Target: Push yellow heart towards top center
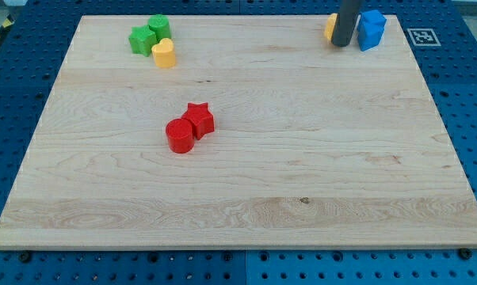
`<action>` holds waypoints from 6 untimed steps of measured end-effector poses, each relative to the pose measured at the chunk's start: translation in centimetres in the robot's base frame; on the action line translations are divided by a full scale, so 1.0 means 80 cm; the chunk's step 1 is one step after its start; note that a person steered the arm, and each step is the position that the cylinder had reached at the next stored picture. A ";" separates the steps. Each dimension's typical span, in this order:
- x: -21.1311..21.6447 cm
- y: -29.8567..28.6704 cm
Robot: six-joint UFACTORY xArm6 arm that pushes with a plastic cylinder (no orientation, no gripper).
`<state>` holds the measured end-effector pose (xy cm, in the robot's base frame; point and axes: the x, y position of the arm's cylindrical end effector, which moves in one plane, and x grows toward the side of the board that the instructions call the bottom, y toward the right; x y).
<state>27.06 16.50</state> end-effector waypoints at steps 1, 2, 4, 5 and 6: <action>0.033 -0.046; 0.097 -0.100; 0.167 -0.246; 0.164 -0.314; 0.137 -0.384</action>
<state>38.05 -14.20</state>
